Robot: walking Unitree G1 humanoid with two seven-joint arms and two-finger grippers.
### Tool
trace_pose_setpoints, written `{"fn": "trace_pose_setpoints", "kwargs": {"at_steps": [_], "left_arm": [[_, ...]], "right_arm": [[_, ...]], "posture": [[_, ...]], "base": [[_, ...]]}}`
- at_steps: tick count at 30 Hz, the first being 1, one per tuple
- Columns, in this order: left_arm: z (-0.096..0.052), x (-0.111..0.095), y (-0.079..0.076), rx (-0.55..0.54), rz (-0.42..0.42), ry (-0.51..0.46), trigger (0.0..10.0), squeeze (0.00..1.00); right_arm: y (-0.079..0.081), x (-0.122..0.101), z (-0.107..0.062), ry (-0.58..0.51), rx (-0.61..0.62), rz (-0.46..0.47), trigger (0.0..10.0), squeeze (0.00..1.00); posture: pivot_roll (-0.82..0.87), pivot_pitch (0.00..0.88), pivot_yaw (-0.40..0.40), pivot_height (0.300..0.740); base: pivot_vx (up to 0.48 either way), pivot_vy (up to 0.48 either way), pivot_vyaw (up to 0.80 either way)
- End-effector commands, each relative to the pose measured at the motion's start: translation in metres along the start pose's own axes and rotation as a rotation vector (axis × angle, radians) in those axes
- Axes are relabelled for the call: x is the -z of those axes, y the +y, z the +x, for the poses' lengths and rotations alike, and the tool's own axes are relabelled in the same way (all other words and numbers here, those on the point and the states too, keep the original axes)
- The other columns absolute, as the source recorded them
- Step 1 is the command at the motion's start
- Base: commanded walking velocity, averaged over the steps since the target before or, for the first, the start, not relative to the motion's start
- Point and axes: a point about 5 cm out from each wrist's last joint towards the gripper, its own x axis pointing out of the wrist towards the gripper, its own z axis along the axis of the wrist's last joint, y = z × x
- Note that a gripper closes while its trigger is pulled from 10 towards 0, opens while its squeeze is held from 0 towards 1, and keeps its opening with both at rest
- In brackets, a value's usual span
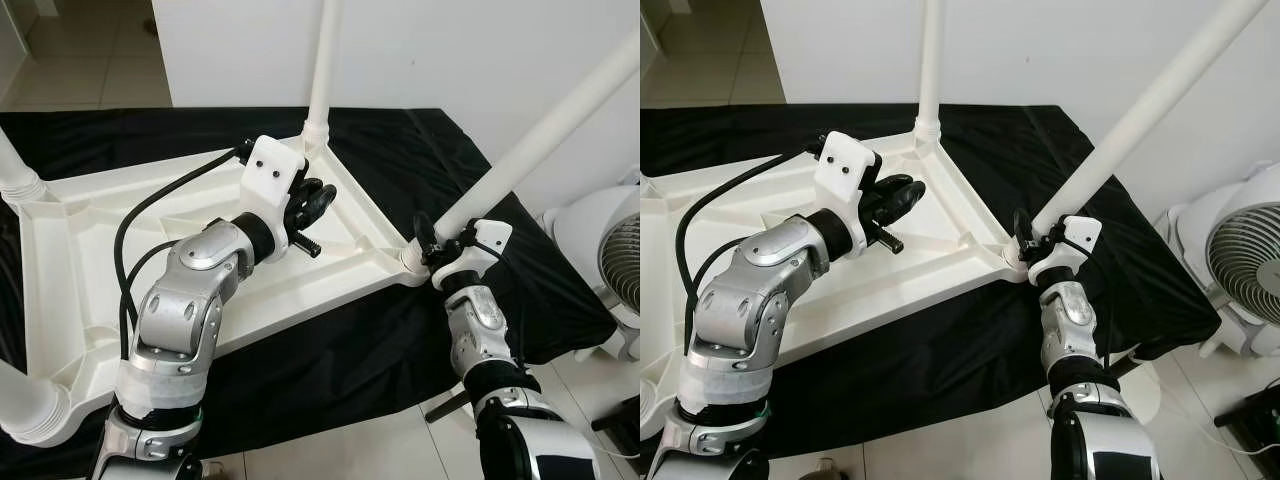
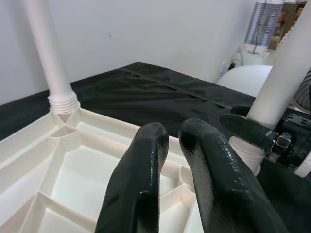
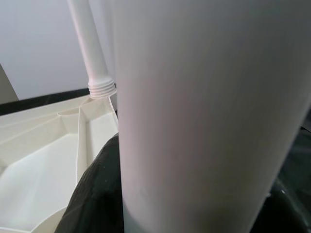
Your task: Building children table
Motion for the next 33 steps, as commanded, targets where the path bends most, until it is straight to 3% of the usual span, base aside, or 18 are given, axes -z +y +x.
{"fn": "trace_pose_setpoints", "kwargs": {"at_steps": [1,8,10,13,20,33], "left_arm": [[0.001,-0.004,0.001,-0.052,0.000,-0.007,10.0,0.00],[0.002,-0.004,0.001,-0.055,0.002,-0.010,10.0,0.00],[0.001,-0.004,0.002,-0.060,0.001,-0.010,10.0,0.00],[0.000,-0.004,0.002,-0.062,0.003,-0.009,10.0,0.00],[0.000,-0.004,0.002,-0.067,-0.001,-0.009,10.0,0.00],[0.000,-0.003,0.002,-0.066,-0.006,-0.009,10.0,0.00]], "right_arm": [[-0.020,0.079,-0.056,0.458,0.149,0.054,10.0,0.00],[-0.021,0.077,-0.050,0.510,0.113,-0.027,10.0,0.00],[-0.015,0.075,-0.045,0.523,0.039,-0.124,10.0,0.00],[-0.010,0.073,-0.042,0.510,-0.004,-0.170,10.0,0.00],[0.003,0.075,-0.043,0.483,-0.105,-0.220,10.0,0.00],[0.006,0.077,-0.057,0.393,-0.153,-0.305,10.0,0.00]], "posture": [[0.14,0.100,-0.025,0.740],[0.14,0.099,-0.029,0.740],[0.15,0.101,-0.031,0.740],[0.15,0.102,-0.032,0.740],[0.14,0.105,-0.035,0.740],[0.14,0.110,-0.034,0.740]], "base": [[0.000,0.000,0.00],[0.000,0.000,0.00],[0.000,0.000,0.00],[0.000,0.000,0.00],[0.000,0.000,0.00],[0.000,0.000,0.00]]}}
